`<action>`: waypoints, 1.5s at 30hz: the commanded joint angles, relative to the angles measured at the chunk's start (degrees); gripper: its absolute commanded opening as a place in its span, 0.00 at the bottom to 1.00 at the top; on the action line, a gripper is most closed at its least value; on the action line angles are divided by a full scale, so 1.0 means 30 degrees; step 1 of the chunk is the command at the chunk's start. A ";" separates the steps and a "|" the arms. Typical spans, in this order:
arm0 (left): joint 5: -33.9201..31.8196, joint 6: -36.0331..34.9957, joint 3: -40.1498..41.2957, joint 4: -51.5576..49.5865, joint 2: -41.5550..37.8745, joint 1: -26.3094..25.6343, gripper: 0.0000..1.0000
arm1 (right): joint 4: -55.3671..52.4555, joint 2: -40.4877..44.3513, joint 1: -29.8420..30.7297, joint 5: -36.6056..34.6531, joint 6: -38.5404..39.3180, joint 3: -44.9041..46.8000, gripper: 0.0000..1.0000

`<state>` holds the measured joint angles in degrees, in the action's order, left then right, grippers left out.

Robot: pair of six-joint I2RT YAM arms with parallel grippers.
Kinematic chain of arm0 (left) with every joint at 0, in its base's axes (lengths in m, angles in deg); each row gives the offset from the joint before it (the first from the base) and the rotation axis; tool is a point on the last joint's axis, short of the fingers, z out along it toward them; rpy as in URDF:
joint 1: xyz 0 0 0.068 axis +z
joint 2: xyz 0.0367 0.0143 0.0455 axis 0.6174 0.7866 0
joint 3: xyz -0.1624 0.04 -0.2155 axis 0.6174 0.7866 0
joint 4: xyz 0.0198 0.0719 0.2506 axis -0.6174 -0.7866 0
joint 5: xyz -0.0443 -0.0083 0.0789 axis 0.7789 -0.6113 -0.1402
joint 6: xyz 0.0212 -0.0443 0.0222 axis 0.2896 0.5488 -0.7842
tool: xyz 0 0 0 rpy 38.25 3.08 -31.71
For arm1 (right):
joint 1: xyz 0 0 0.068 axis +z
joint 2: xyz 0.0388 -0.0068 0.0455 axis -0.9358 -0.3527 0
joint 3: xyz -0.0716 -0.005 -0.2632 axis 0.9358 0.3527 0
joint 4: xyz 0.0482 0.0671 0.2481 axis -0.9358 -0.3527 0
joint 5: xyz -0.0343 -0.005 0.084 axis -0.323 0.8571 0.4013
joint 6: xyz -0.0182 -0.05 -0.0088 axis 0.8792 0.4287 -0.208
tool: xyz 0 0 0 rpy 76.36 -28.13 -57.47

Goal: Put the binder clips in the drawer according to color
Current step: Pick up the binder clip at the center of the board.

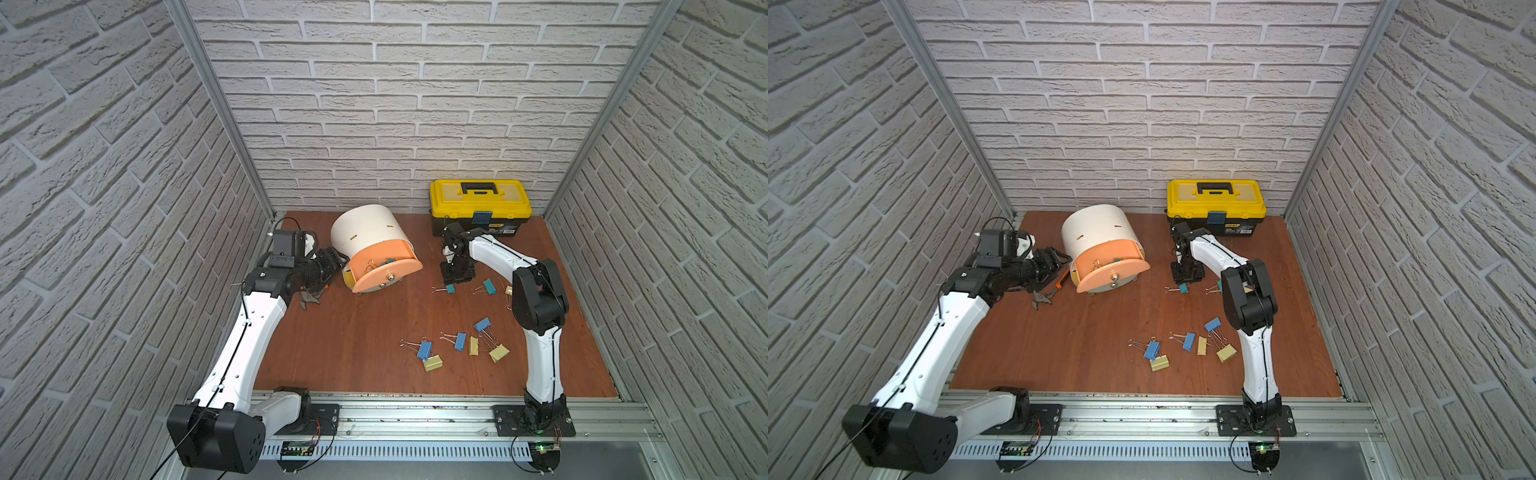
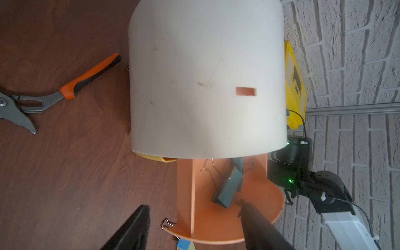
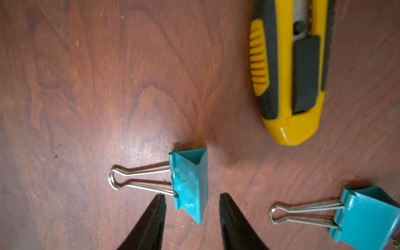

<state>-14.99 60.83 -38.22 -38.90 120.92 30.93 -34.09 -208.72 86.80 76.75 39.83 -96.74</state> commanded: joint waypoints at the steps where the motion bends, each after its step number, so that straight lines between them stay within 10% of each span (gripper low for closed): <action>1: -0.0191 0.0145 0.0231 0.0845 0.0004 -0.0119 0.71 | -0.0019 -0.0329 -0.0025 0.0062 0.0389 -0.0207 0.44; 31: -0.0162 0.0002 0.0148 0.0595 -0.0166 -0.0090 0.71 | -0.0094 0.0685 0.0194 0.0245 -0.0447 -0.0425 0.26; 45: 0.0019 -0.0905 -0.2832 -0.0044 0.1427 -0.0417 0.71 | -0.3599 0.2936 0.0227 0.0505 -0.0020 -0.7290 0.25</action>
<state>-15.25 59.82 -44.45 -38.92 124.28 30.40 -40.84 -203.48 87.20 77.08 39.41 -113.75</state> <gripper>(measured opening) 0.712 0.286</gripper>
